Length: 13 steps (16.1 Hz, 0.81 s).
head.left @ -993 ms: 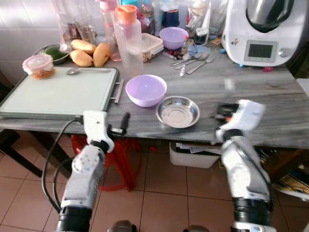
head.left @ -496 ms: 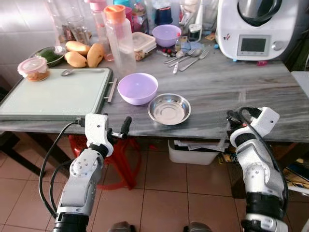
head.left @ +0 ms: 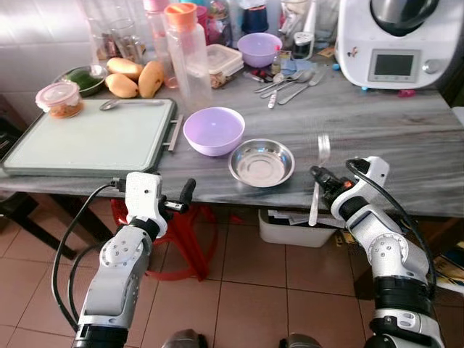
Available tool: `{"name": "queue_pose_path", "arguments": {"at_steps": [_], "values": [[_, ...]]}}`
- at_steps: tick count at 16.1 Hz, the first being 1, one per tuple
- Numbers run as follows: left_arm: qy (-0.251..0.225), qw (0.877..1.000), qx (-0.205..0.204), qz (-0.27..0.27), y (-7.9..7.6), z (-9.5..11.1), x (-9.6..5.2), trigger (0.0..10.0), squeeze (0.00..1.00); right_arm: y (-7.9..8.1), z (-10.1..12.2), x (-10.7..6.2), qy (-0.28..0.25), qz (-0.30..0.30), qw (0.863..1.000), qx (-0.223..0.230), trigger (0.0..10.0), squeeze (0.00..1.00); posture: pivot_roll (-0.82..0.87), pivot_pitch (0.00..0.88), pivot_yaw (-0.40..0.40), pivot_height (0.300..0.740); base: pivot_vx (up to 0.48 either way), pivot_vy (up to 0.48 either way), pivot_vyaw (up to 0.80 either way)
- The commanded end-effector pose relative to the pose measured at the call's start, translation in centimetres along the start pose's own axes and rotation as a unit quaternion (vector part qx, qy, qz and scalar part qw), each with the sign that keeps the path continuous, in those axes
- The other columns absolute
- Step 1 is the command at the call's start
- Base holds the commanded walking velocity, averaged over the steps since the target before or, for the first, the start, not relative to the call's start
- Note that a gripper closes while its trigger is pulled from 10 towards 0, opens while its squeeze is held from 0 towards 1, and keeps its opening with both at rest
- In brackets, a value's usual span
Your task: Setting the table
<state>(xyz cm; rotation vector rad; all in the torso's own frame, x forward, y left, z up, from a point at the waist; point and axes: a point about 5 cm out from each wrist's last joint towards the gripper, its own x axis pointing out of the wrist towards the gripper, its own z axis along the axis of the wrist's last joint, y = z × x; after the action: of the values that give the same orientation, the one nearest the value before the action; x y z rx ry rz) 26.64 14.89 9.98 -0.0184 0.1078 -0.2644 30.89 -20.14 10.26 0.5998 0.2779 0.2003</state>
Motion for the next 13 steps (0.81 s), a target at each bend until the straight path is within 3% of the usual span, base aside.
{"name": "queue_pose_path", "arguments": {"at_steps": [1,9,13], "values": [[0.001,1.0,0.01,-0.001,0.1,0.3,-0.2,10.0,0.0,0.3,0.3,0.3,0.006,0.016,1.0,0.003,10.0,0.0,0.02,0.05,0.095,0.74,0.0,0.0,0.0],[0.014,1.0,0.016,-0.007,0.1,0.1,-0.3,10.0,0.0,-2.7,2.9,-0.4,-0.02,-0.041,0.999,0.012,10.0,0.0,0.02,0.06,0.104,0.74,0.0,0.0,0.0],[0.018,1.0,0.018,-0.009,0.0,0.1,-0.3,10.0,0.0,-3.0,3.9,0.2,-0.001,-0.059,0.998,-0.035,10.0,0.0,0.02,0.061,0.106,0.74,0.0,0.0,0.0]]}}
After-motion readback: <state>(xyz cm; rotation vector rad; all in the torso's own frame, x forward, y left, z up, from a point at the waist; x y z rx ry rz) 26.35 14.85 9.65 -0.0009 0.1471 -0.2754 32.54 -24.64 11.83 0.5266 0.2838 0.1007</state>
